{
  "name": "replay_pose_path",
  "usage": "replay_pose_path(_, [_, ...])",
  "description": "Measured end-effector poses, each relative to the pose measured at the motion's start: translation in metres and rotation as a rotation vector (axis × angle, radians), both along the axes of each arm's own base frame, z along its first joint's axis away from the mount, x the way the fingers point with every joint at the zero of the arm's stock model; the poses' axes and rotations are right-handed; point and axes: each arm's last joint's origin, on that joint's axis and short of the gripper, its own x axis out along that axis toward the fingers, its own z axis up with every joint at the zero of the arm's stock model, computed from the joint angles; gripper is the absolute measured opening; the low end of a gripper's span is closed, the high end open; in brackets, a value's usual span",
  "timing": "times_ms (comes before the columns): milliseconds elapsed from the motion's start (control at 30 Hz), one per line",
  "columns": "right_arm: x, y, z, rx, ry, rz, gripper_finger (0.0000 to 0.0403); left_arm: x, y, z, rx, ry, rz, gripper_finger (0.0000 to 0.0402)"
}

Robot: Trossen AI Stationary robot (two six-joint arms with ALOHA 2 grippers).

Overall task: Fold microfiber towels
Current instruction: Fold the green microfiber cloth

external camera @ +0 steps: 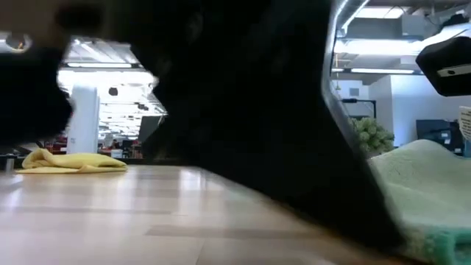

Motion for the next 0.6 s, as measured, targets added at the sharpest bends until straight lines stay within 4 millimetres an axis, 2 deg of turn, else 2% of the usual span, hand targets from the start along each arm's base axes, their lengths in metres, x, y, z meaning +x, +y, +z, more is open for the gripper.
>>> replay_pose_path(167, [0.000,0.000,0.000,-0.001,0.001,0.000,0.0031,0.012,0.011,-0.009,-0.046,0.025,-0.050,0.0143])
replay_pose_path(333, [0.000,0.000,0.000,-0.006,0.005,0.001,0.0028,0.018,0.013,-0.011,-0.059,-0.009,-0.058,0.0136])
replay_pose_path(433, [0.000,0.000,0.000,-0.006,0.005,0.000,0.0028,0.021,0.011,-0.012,-0.107,-0.043,-0.047,0.0102])
replay_pose_path(533, [-0.003,0.001,-0.001,0.003,0.028,0.015,0.0028,0.023,0.007,-0.010,-0.201,-0.077,0.016,0.0037])
replay_pose_path(600, [-0.007,0.006,-0.002,0.035,0.063,0.063,0.0028,0.023,0.001,-0.007,-0.246,-0.123,0.037,0.0011])
